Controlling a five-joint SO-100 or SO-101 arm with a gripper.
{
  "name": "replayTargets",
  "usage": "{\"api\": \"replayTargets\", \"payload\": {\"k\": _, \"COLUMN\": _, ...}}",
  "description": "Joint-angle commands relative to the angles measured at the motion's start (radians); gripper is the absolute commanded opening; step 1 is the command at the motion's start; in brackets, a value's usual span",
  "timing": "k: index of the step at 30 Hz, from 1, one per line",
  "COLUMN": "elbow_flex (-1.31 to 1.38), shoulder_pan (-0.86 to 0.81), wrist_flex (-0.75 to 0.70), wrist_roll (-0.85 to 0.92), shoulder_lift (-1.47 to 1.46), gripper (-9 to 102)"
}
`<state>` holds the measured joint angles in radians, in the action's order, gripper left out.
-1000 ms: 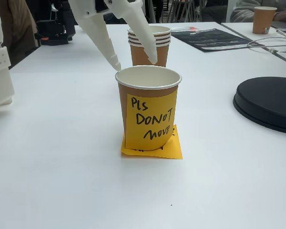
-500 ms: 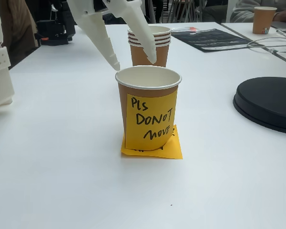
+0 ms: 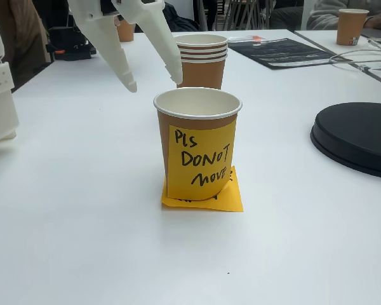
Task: Pickup cup and make a pile of cup.
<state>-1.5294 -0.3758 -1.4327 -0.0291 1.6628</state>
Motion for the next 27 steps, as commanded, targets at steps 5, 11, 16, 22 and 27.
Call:
{"api": "replayTargets", "payload": {"k": 5, "elbow_flex": 0.009, "shoulder_pan": 0.012, "wrist_flex": 0.003, "wrist_roll": 0.003, "shoulder_lift": 0.0, "gripper": 24}}
{"api": "replayTargets", "payload": {"k": 11, "elbow_flex": 0.009, "shoulder_pan": 0.014, "wrist_flex": 0.003, "wrist_roll": 0.005, "shoulder_lift": -0.035, "gripper": 24}}
{"api": "replayTargets", "payload": {"k": 16, "elbow_flex": 0.009, "shoulder_pan": 0.015, "wrist_flex": 0.003, "wrist_roll": 0.005, "shoulder_lift": -0.057, "gripper": 24}}
{"api": "replayTargets", "payload": {"k": 22, "elbow_flex": 0.011, "shoulder_pan": 0.015, "wrist_flex": 0.003, "wrist_roll": 0.006, "shoulder_lift": -0.087, "gripper": 24}}
{"api": "replayTargets", "payload": {"k": 27, "elbow_flex": 0.028, "shoulder_pan": 0.017, "wrist_flex": 0.003, "wrist_roll": 0.003, "shoulder_lift": -0.121, "gripper": 24}}
